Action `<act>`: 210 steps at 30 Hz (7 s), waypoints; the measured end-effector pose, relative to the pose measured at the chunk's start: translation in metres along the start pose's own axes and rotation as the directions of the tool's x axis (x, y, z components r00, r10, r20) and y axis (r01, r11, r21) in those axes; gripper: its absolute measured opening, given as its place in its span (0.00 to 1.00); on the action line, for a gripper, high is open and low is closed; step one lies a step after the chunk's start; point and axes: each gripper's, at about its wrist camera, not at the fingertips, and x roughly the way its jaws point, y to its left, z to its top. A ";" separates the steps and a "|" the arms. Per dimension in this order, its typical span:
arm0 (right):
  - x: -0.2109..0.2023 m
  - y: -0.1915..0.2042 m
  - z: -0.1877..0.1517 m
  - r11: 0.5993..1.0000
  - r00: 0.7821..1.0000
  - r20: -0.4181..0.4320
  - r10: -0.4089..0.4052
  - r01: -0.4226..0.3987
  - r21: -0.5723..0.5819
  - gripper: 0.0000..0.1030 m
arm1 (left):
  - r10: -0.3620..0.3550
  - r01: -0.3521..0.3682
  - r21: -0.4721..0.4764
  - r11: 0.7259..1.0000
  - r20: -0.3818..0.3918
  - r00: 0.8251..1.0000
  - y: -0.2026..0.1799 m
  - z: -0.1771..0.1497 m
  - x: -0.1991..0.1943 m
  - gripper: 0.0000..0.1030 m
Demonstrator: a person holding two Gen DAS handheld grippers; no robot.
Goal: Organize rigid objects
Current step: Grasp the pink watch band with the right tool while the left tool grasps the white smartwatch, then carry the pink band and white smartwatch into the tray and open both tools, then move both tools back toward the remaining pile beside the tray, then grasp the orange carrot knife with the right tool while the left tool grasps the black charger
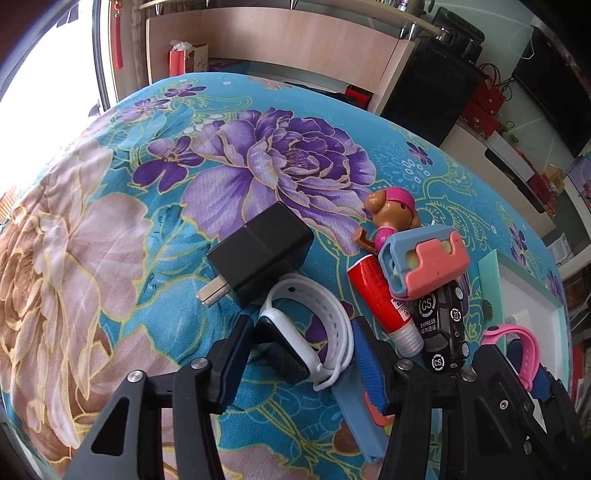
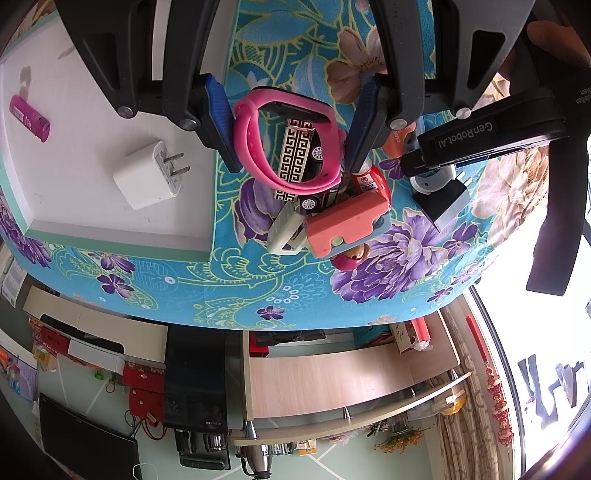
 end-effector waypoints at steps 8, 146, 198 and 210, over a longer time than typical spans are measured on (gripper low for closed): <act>-0.014 -0.003 0.004 0.999 0.997 0.073 0.030 -0.031 0.021 0.56 | -0.024 0.023 0.017 1.000 0.082 0.996 -0.006 0.003 -0.030 0.56; 0.025 0.069 -0.030 0.987 0.997 -0.069 0.030 -0.041 -0.153 0.83 | 0.239 -0.226 -0.204 0.952 0.039 0.970 0.080 0.007 -0.025 1.00; 0.027 0.031 -0.022 0.999 0.994 -0.099 0.042 -0.042 -0.005 0.43 | 0.112 -0.122 0.070 0.990 0.123 0.986 0.013 0.022 0.005 0.34; 0.002 0.022 -0.014 0.996 0.996 -0.014 0.084 -0.083 0.029 0.42 | 0.099 -0.108 0.032 0.994 0.205 0.974 0.017 0.022 -0.023 0.28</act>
